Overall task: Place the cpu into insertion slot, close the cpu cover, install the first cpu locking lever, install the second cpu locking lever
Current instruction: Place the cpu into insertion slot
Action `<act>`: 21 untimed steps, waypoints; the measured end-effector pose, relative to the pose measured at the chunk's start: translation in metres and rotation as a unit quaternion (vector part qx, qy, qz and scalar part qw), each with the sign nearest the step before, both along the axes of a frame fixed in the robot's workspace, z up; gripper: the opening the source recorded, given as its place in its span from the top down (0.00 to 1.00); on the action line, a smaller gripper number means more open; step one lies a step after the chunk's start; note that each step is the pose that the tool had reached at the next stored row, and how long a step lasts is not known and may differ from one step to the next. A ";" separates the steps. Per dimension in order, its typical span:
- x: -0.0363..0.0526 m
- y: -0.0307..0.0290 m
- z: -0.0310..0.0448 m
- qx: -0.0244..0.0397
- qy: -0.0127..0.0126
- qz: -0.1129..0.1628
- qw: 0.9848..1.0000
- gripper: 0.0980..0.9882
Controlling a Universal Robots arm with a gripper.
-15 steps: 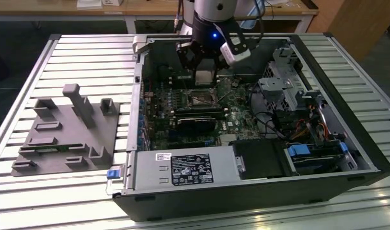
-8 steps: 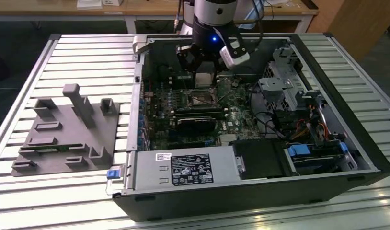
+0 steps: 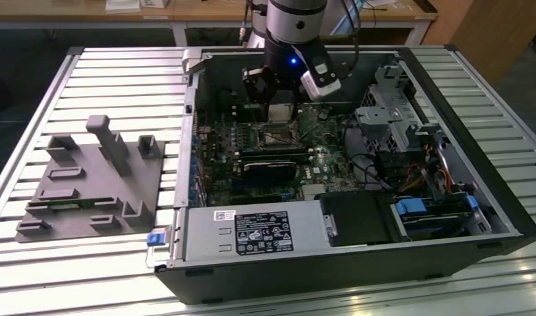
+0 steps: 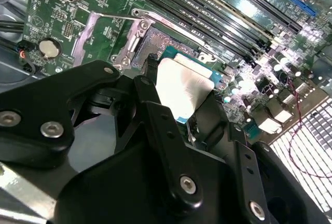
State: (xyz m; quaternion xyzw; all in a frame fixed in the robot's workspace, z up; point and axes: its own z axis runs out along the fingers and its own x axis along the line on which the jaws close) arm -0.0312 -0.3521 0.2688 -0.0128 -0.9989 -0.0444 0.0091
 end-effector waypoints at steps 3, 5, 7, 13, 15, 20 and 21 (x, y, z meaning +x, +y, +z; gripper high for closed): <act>0.0000 0.0000 -0.0035 0.000 0.000 0.000 1.000 0.50; 0.0000 0.0000 -0.0043 0.000 0.000 0.000 1.000 0.50; -0.0001 0.0000 -0.0043 0.000 0.000 -0.001 1.000 0.50; -0.0001 0.0000 -0.0047 0.000 0.000 -0.021 1.000 0.50; -0.0001 0.0000 -0.0051 0.000 0.000 -0.038 0.999 0.50; -0.0001 0.0000 -0.0062 0.000 0.000 -0.083 0.997 0.50; -0.0001 0.0000 -0.0064 0.000 0.000 -0.091 0.996 0.50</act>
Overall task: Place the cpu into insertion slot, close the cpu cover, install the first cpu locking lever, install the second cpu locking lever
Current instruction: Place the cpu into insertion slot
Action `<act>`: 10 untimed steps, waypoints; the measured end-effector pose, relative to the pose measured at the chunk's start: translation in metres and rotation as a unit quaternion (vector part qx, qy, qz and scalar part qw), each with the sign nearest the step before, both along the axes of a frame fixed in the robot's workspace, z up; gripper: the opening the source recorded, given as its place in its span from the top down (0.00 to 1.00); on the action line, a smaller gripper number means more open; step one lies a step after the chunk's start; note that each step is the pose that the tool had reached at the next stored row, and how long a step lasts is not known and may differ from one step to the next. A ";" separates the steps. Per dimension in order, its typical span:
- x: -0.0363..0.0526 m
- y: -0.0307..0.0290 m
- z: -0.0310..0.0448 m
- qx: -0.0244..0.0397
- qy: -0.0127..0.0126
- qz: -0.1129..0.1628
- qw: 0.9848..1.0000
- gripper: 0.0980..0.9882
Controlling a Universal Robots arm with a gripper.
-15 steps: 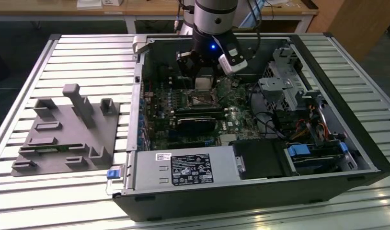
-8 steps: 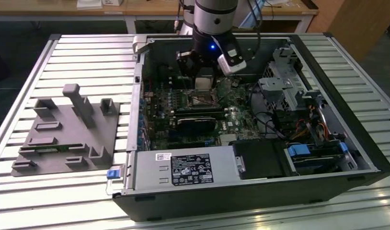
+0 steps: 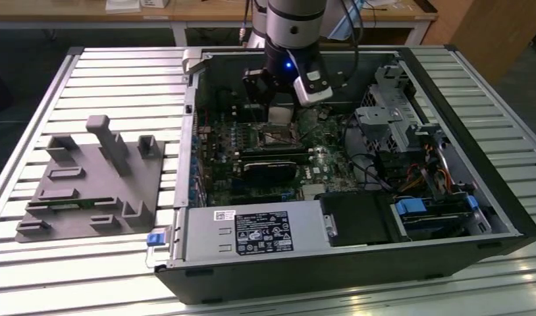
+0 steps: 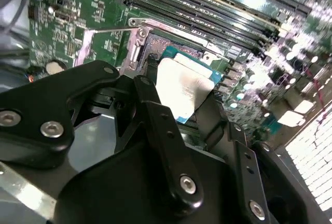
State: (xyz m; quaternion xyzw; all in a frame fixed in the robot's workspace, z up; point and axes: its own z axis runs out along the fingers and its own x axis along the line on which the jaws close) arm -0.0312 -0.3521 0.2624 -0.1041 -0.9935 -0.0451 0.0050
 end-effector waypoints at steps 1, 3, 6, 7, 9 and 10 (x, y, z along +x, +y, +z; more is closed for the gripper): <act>0.0000 0.0000 -0.0002 0.000 0.000 -0.009 1.000 0.50; 0.0000 0.0000 -0.0005 0.000 0.000 -0.028 1.000 0.50; 0.0000 0.0000 -0.0009 0.000 0.000 -0.055 0.998 0.50; 0.0000 0.0000 -0.0011 0.000 0.000 -0.064 0.998 0.50; 0.0000 0.0000 -0.0013 0.000 0.000 -0.082 0.997 0.50; 0.0000 0.0000 -0.0014 0.000 0.000 -0.091 0.996 0.50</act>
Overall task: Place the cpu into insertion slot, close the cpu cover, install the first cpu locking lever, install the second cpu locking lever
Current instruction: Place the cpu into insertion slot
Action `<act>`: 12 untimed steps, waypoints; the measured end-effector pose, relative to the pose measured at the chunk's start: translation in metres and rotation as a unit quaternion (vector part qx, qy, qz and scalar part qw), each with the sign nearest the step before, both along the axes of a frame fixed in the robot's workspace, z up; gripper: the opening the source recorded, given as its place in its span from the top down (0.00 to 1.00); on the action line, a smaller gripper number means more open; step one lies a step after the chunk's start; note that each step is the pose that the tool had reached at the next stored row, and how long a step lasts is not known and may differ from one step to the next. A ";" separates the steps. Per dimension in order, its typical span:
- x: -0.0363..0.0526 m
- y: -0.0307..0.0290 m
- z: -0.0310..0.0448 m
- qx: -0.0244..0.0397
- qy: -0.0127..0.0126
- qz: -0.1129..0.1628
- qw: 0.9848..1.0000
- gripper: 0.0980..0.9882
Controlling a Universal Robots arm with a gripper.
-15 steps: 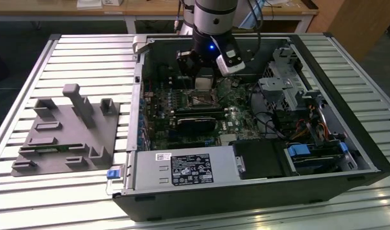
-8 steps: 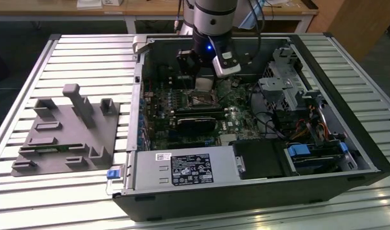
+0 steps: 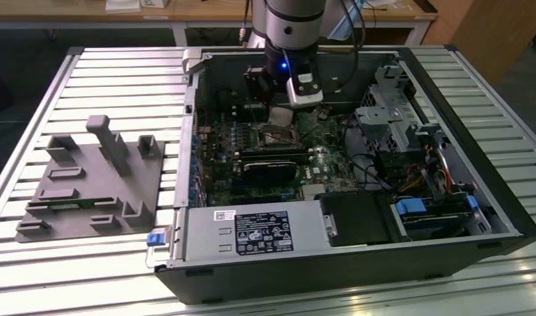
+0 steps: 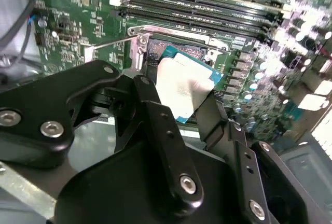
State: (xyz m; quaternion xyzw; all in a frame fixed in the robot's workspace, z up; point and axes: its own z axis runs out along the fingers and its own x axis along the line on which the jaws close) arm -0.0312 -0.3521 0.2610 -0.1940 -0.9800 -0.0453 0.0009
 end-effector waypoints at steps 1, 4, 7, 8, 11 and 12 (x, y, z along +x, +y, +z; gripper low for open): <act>0.0000 0.0000 -0.0001 0.000 0.000 -0.010 1.000 0.50; 0.0000 0.0000 -0.0006 0.000 0.000 -0.037 0.999 0.50; 0.0000 0.0000 -0.0010 0.000 0.000 -0.063 0.998 0.50; 0.0000 0.0000 -0.0011 0.000 0.000 -0.073 0.997 0.50; 0.0000 0.0000 -0.0016 0.000 0.000 -0.100 0.995 0.50; 0.0000 0.0000 -0.0017 0.000 0.000 -0.109 0.994 0.50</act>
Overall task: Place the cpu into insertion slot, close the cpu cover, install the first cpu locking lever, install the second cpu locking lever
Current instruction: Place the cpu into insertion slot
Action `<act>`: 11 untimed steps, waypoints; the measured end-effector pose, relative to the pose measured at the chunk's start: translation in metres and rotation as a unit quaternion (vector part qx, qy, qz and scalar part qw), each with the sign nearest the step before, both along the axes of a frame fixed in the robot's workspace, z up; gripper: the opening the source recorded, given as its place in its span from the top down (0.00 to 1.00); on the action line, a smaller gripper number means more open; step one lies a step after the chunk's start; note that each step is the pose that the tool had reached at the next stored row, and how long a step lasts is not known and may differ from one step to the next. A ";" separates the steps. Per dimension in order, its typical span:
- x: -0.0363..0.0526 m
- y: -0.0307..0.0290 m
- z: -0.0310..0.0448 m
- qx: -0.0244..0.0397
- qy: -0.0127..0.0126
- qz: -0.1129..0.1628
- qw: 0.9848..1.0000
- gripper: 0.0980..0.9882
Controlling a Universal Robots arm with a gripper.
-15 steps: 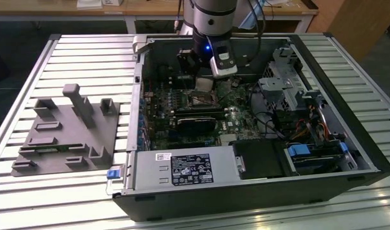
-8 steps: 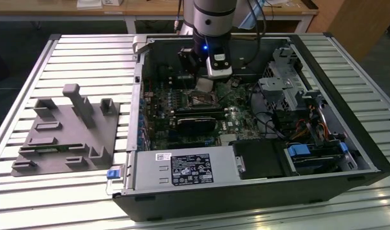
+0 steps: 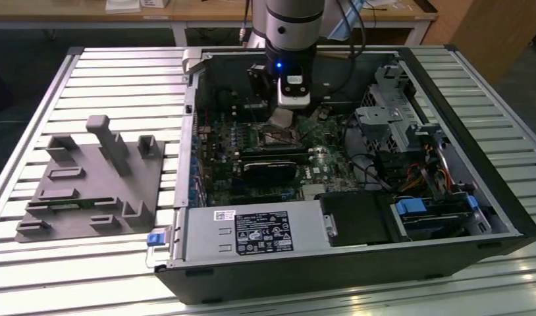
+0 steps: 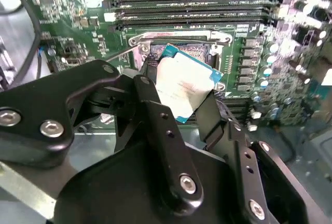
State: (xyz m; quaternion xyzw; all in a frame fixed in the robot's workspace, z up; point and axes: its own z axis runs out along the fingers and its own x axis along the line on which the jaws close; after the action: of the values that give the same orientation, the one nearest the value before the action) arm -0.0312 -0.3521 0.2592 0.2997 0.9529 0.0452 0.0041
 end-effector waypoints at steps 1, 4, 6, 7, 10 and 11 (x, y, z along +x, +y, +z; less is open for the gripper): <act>0.0000 0.0000 -0.0001 0.000 0.000 -0.009 1.000 0.50; 0.0000 0.0000 -0.0006 0.000 0.000 -0.037 0.999 0.50; 0.0000 0.0000 -0.0011 0.000 0.000 -0.055 0.999 0.50; 0.0000 0.0000 -0.0013 0.000 0.000 -0.064 0.998 0.50; 0.0000 0.0000 -0.0020 0.000 0.000 -0.091 0.996 0.50; 0.0000 0.0000 -0.0022 0.000 0.000 -0.100 0.995 0.50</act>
State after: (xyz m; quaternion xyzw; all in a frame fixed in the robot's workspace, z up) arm -0.0312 -0.3521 0.2570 0.3936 0.9182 0.0446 0.0085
